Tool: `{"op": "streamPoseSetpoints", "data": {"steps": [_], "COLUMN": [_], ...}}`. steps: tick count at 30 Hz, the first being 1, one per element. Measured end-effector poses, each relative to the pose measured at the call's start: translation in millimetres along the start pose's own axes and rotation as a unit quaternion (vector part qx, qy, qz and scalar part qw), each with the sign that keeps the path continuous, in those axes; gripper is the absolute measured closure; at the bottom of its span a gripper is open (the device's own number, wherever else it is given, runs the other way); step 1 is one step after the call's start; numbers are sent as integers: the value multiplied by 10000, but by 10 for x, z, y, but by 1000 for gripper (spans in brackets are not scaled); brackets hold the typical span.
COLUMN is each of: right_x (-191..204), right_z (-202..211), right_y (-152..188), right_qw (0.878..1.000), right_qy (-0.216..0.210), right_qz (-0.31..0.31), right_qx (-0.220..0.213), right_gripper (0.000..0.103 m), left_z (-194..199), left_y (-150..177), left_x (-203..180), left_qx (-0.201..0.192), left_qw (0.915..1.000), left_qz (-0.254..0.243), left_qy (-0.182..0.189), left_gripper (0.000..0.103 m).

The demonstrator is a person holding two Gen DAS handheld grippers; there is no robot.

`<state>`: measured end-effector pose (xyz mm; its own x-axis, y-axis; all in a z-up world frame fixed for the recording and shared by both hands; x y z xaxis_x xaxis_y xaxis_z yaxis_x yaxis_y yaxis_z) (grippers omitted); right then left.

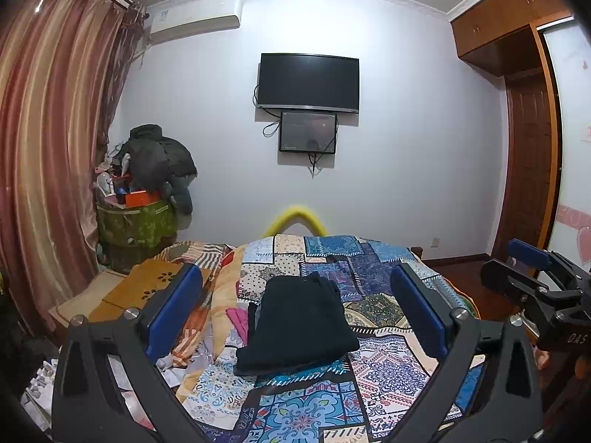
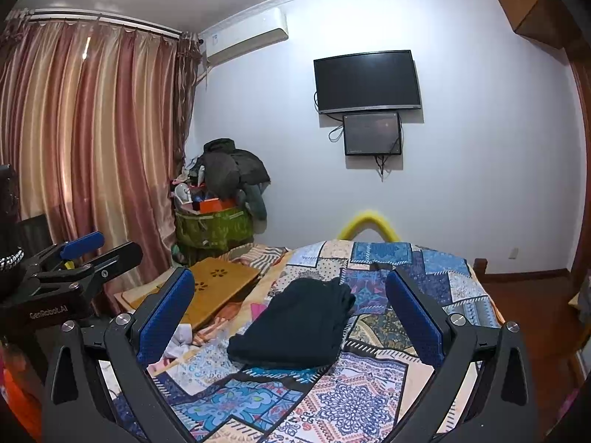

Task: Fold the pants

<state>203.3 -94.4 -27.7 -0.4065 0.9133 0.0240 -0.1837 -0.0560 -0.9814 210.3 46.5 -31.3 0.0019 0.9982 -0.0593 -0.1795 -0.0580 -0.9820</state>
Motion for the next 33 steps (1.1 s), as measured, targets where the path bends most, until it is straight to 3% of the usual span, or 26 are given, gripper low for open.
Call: {"op": "streamPoseSetpoints", "data": {"steps": [33], "right_x": [-42], "right_z": [29], "right_y": [-29], "right_qw": [10000], "right_qy": [31], "right_qz": [-85], "right_qx": [6], "right_gripper": [0], "left_z": [-18], "left_y": [19], "left_x": [-67], "left_qx": [22], "left_qw": [9999], "left_qz": [-33], "left_qy": [139], "left_gripper": [0]}}
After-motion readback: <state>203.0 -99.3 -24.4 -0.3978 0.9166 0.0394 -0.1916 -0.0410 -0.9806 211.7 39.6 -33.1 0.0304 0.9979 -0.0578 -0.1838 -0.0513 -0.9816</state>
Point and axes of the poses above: each gripper's, at about its wrist camera, not at the fingertips, and z roughly against the way its jaws point, x to its left, y to its underside, the point moved 10 cm from there along -z, roughly the way its jaws point
